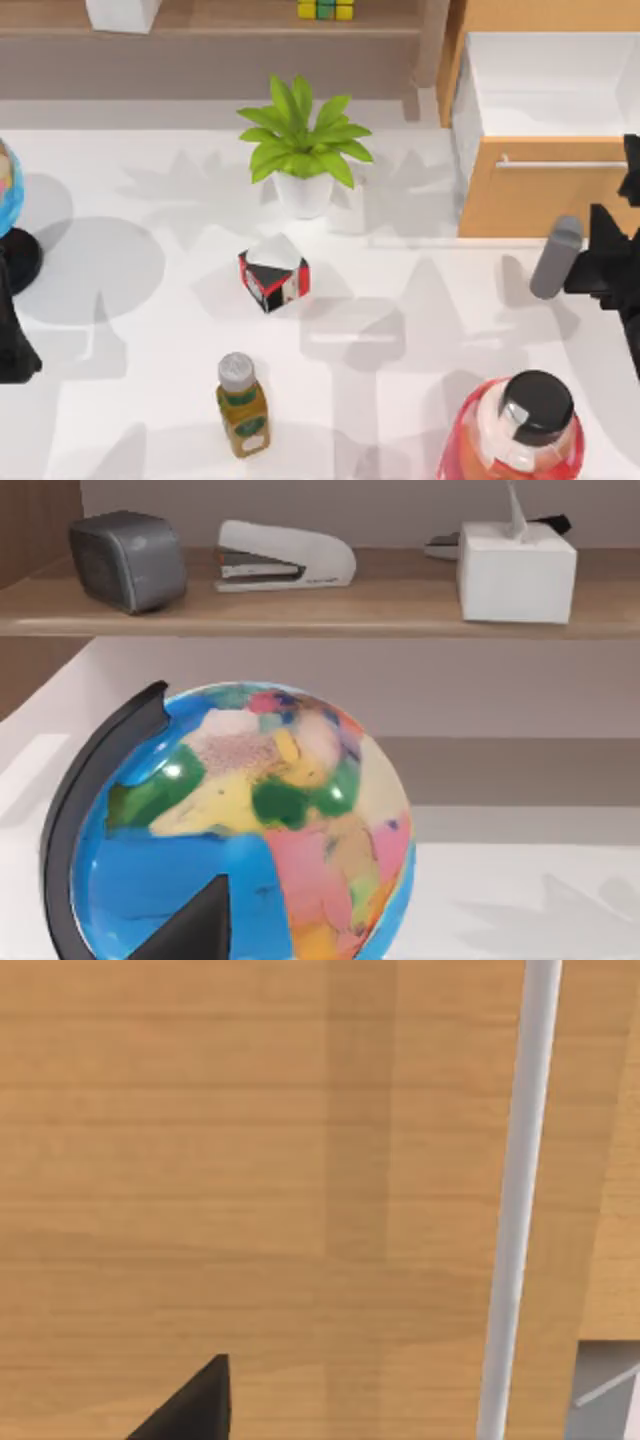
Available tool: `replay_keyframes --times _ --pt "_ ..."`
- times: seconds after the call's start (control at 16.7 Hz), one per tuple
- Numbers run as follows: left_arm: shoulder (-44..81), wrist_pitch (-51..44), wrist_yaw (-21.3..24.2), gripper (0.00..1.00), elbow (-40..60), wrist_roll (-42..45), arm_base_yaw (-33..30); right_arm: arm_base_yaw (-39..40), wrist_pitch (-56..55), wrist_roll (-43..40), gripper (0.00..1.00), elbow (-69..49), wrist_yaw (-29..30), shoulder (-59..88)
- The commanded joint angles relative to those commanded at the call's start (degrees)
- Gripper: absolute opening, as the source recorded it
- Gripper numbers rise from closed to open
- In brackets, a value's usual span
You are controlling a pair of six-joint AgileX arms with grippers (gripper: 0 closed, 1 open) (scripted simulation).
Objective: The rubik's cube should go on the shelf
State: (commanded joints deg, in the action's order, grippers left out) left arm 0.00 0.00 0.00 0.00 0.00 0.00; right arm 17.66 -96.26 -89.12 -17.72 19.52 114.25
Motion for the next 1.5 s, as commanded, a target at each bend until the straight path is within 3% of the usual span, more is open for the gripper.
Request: replay_keyframes --times 0.06,0.84,1.5 --pt "0.0 0.0 0.0 1.0 0.0 0.0 0.0 0.0 0.0 0.0 1.0 0.0 0.0 0.0" --pt "0.0 0.0 0.0 1.0 0.0 0.0 0.0 0.0 0.0 0.0 0.02 0.0 0.0 0.0" --pt "0.0 0.0 0.0 1.0 0.0 0.0 0.0 -0.2 0.6 0.0 0.0 -0.9 -0.3 0.3"
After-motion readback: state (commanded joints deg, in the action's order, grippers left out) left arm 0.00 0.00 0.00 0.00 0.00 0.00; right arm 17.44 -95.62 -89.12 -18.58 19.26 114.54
